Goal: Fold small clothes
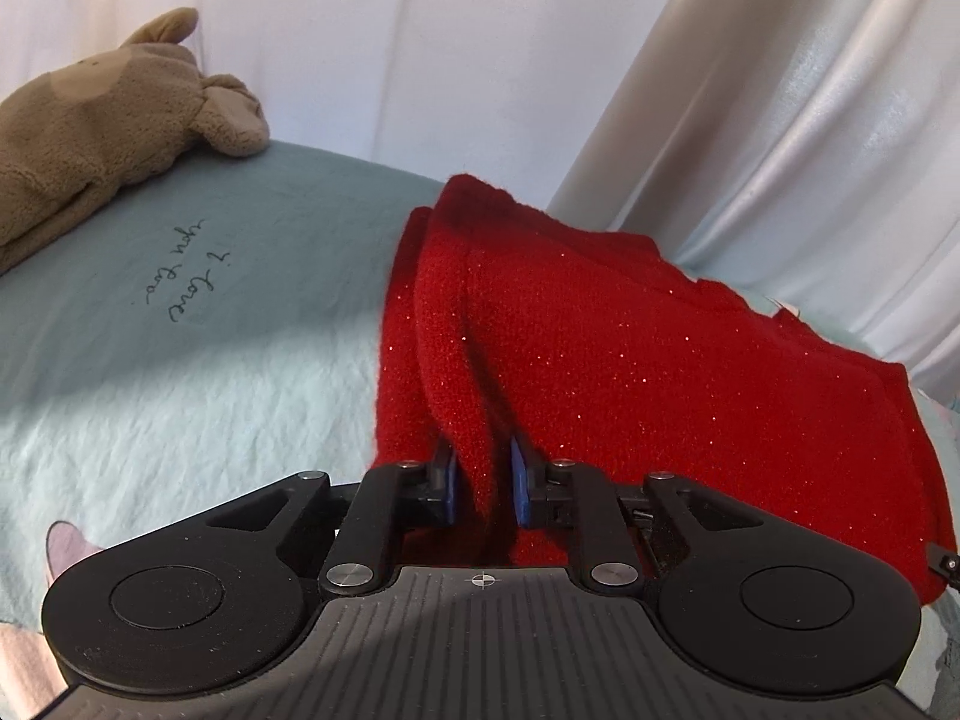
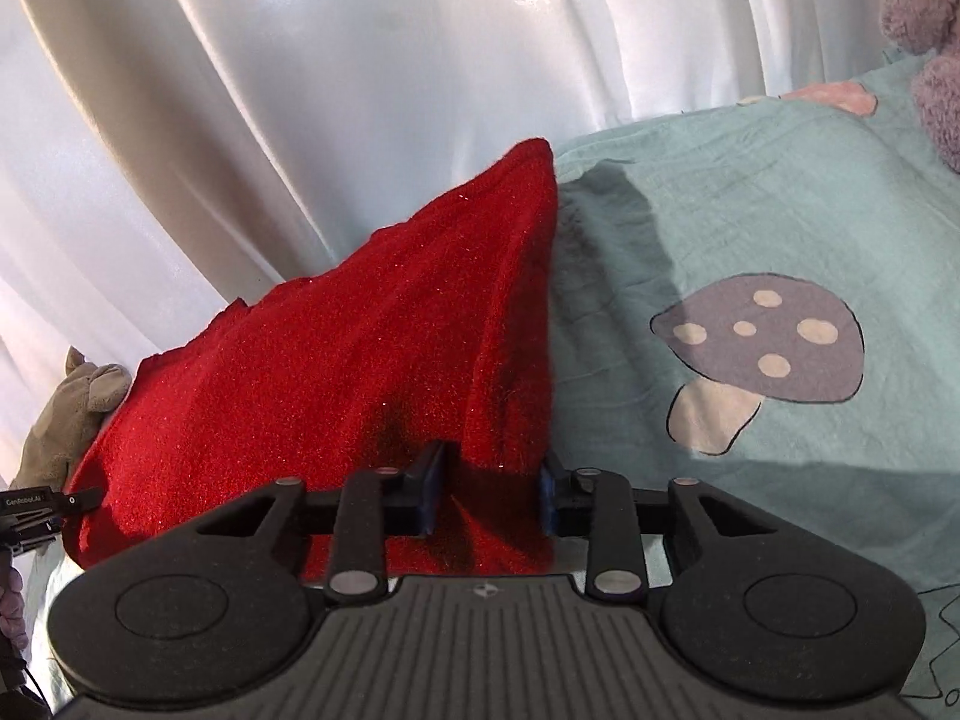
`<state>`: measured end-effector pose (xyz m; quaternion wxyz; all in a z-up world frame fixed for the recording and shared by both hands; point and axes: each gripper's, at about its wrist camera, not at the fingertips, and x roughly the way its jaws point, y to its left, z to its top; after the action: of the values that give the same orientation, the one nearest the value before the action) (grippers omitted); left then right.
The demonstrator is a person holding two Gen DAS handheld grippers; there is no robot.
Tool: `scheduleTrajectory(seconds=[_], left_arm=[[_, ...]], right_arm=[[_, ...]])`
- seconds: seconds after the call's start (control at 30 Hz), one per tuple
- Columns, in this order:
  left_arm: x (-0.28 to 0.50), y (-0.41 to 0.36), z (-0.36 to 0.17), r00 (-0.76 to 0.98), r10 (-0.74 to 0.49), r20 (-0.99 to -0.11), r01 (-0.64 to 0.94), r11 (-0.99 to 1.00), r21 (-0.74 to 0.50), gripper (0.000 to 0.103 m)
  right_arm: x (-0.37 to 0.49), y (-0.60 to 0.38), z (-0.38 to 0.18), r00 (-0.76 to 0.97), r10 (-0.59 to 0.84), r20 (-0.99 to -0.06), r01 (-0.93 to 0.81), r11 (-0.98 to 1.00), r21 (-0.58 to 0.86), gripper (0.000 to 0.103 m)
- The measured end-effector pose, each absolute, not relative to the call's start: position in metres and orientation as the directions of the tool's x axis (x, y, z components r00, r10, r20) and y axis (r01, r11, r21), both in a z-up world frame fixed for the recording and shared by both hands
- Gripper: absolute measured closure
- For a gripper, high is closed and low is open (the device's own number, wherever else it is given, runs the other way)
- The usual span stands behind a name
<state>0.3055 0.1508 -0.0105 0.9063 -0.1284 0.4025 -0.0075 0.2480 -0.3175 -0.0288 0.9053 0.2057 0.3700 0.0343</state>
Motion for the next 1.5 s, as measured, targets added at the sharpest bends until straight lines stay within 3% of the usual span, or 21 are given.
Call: scheduleTrajectory(seconds=[0.03, 0.13, 0.37, 0.57, 0.67, 0.7, 0.73, 0.83, 0.87, 1.13, 1.37, 1.47, 1.5], left_arm=[[0.305, 0.151, -0.010, 0.676, -0.118, -0.727, -0.092, 0.966, -0.242, 0.086], [0.301, 0.154, -0.005, 0.686, -0.126, -0.716, -0.086, 0.964, -0.251, 0.089], [0.280, 0.167, 0.010, 0.720, -0.137, -0.680, -0.087, 0.955, -0.284, 0.092], [0.274, 0.182, -0.017, 0.691, -0.131, -0.711, -0.150, 0.936, -0.318, 0.091], [0.276, 0.188, -0.023, 0.679, -0.126, -0.723, -0.176, 0.929, -0.327, 0.084], [0.276, 0.188, -0.023, 0.677, -0.113, -0.727, -0.183, 0.931, -0.315, 0.073], [0.275, 0.188, -0.022, 0.676, -0.097, -0.730, -0.190, 0.935, -0.300, 0.064], [0.272, 0.193, -0.020, 0.670, -0.075, -0.739, -0.209, 0.936, -0.284, 0.053], [0.270, 0.196, -0.020, 0.668, -0.074, -0.741, -0.216, 0.933, -0.289, 0.052], [0.264, 0.201, -0.016, 0.661, -0.181, -0.728, -0.210, 0.887, -0.412, 0.046], [0.294, 0.193, -0.005, 0.697, -0.183, -0.693, -0.170, 0.897, -0.408, 0.041], [0.316, 0.185, -0.009, 0.681, -0.123, -0.722, -0.184, 0.926, -0.331, 0.041], [0.320, 0.181, -0.010, 0.677, -0.103, -0.729, -0.181, 0.937, -0.300, 0.046]], right_arm=[[0.247, -0.315, -0.025, 0.731, 0.201, -0.651, 0.080, 0.923, 0.376, 0.086], [0.246, -0.307, -0.014, 0.751, 0.149, -0.643, 0.064, 0.953, 0.295, 0.090], [0.241, -0.301, 0.012, 0.808, 0.054, -0.586, 0.065, 0.981, 0.180, 0.091], [0.244, -0.298, 0.005, 0.808, -0.006, -0.590, 0.070, 0.994, 0.085, 0.091], [0.251, -0.295, -0.007, 0.778, -0.037, -0.627, 0.064, 0.998, 0.021, 0.088], [0.254, -0.293, -0.011, 0.761, -0.055, -0.646, 0.066, 0.998, -0.008, 0.087], [0.255, -0.292, -0.013, 0.751, -0.086, -0.655, 0.080, 0.996, -0.038, 0.083], [0.252, -0.299, -0.011, 0.751, -0.134, -0.646, 0.139, 0.989, -0.044, 0.064], [0.250, -0.302, -0.009, 0.756, -0.136, -0.640, 0.152, 0.988, -0.030, 0.064], [0.226, -0.303, 0.001, 0.785, -0.146, -0.602, 0.193, 0.981, 0.014, 0.061], [0.221, -0.285, -0.001, 0.798, -0.090, -0.596, 0.139, 0.990, 0.037, 0.058], [0.222, -0.275, -0.005, 0.799, -0.059, -0.599, 0.101, 0.994, 0.037, 0.058], [0.224, -0.270, -0.006, 0.800, -0.047, -0.599, 0.084, 0.996, 0.034, 0.058]])
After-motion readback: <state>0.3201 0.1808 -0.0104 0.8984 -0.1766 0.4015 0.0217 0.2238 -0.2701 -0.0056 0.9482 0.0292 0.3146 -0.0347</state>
